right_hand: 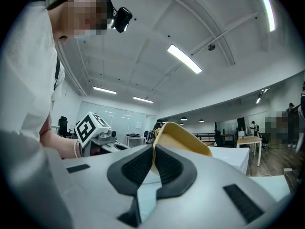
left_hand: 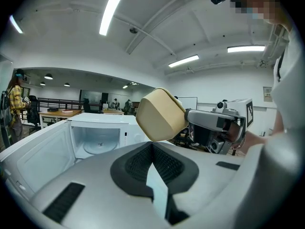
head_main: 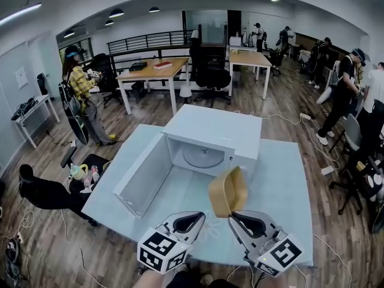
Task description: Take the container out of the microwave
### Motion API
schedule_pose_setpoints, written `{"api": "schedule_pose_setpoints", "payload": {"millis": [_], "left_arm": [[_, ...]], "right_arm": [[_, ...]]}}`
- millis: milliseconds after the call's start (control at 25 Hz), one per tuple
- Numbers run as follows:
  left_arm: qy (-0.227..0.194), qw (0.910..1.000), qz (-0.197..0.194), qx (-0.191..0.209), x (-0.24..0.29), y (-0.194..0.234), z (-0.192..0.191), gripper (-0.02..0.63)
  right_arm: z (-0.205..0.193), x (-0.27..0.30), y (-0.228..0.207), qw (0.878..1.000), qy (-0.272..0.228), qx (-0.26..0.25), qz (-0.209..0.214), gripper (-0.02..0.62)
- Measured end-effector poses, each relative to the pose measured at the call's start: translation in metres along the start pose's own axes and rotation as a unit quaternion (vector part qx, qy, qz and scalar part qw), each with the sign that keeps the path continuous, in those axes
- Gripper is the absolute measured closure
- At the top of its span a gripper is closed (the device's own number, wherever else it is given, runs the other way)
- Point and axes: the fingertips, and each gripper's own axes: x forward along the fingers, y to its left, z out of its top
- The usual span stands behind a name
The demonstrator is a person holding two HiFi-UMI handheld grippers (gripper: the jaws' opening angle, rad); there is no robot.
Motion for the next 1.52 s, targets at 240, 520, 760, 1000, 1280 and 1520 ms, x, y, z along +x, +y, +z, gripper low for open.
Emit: {"api": "schedule_pose_setpoints", "payload": {"millis": [240, 520, 760, 1000, 1280, 1520], "left_arm": [[0.002, 1.0000, -0.008, 0.001, 0.002, -0.007, 0.002, 0.595], [-0.001, 0.9998, -0.019, 0.006, -0.001, -0.011, 0.003, 0.595], [-0.013, 0.9998, -0.018, 0.003, -0.006, -0.014, 0.006, 0.595], [-0.011, 0.9997, -0.020, -0.001, -0.007, -0.014, -0.001, 0.595], [-0.012, 0.9997, -0.017, -0.009, -0.009, -0.006, -0.004, 0.595], [-0.011, 0.9997, -0.012, -0.015, -0.008, 0.004, -0.009, 0.595]], "right_arm": [[0.001, -0.007, 0.003, 1.000, 0.006, -0.005, -0.006, 0.569], [0.005, -0.009, 0.004, 1.000, 0.001, -0.016, -0.017, 0.569], [0.008, -0.009, 0.014, 0.999, 0.004, -0.028, -0.017, 0.569], [0.001, -0.006, 0.024, 0.999, 0.019, -0.040, -0.018, 0.569], [0.000, -0.002, 0.023, 0.999, 0.018, -0.034, -0.016, 0.569], [-0.006, 0.007, 0.027, 0.999, 0.028, -0.036, -0.002, 0.569]]}}
